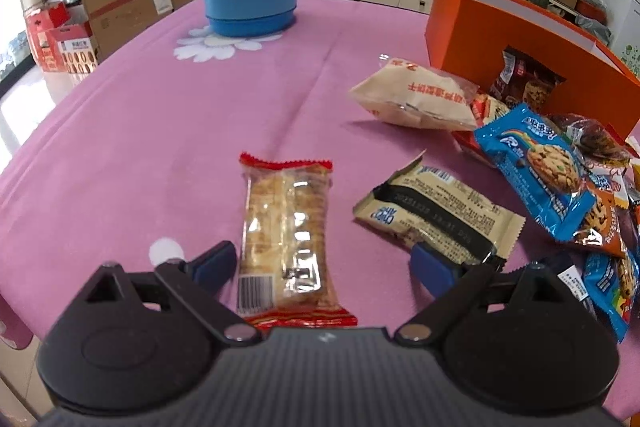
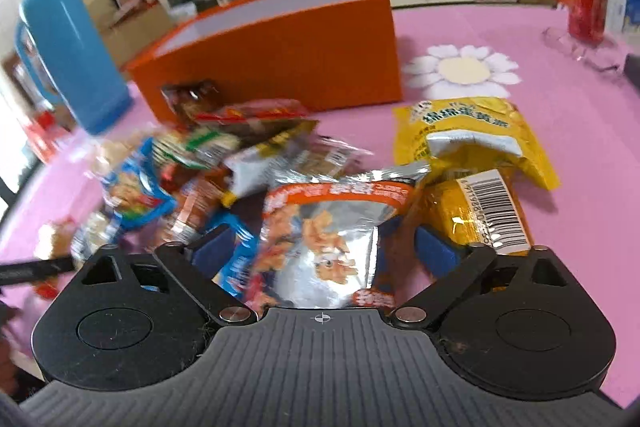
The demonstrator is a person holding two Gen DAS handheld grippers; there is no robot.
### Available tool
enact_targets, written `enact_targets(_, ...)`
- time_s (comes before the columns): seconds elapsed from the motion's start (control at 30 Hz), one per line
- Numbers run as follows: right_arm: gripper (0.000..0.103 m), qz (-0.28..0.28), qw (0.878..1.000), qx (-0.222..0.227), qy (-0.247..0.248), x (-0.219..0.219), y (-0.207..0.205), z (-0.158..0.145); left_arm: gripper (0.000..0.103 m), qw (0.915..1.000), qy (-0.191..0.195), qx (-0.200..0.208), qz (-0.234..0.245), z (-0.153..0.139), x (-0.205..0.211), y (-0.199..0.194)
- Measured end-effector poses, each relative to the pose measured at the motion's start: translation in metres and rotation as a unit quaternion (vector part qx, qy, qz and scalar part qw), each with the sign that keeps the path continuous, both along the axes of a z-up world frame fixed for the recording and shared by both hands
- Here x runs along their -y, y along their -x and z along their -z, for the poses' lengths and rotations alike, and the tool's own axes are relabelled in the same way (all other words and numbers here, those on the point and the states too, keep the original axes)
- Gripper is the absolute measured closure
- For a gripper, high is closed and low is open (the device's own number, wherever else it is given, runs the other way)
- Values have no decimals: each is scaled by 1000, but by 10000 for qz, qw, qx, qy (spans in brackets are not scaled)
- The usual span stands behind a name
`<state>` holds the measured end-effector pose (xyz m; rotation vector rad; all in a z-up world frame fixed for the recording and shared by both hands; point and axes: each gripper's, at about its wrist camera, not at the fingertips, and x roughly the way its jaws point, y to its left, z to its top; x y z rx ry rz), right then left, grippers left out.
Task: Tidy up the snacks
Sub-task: 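Reach the left tool to the clear biscuit bar while the right tool reaches the silver chip bag, then grasp and drop the biscuit bar into the orange box while the right tool drops the chip bag there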
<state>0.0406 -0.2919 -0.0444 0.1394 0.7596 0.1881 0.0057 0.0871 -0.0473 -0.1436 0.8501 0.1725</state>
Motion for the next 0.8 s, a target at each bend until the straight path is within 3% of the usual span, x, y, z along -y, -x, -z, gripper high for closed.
enact_targets(0.17,17,-445,9984,-28,353,-19,13,6,15,9998,-175,-15,15,1,0,-1)
enact_targets(0.3,9,-397,9990,-208,47,-5,10,10,23,9998,-199,42,-5,0,-8,0)
enact_targets(0.5,9,-601,9979,-94,199,-3,16,13,23,9997,-246,39,-81,0,-10,1)
enact_targets(0.57,10,-611,9978,-168,201,-2,15,11,30,9996,-258,69,-49,-1,-9,1)
enact_targets(0.6,14,-590,9979,-186,187,-1,16,11,48,9996,-266,112,-21,-2,-8,2)
enact_targets(0.63,39,-590,9979,-144,220,-1,17,10,60,9994,-302,137,33,-4,-7,2)
enact_targets(0.67,50,-679,9974,-64,221,-1,20,8,66,9995,-264,143,71,-5,-7,2)
enact_targets(0.8,52,-688,9966,66,451,0,32,1,69,9995,124,266,101,-17,-14,14)
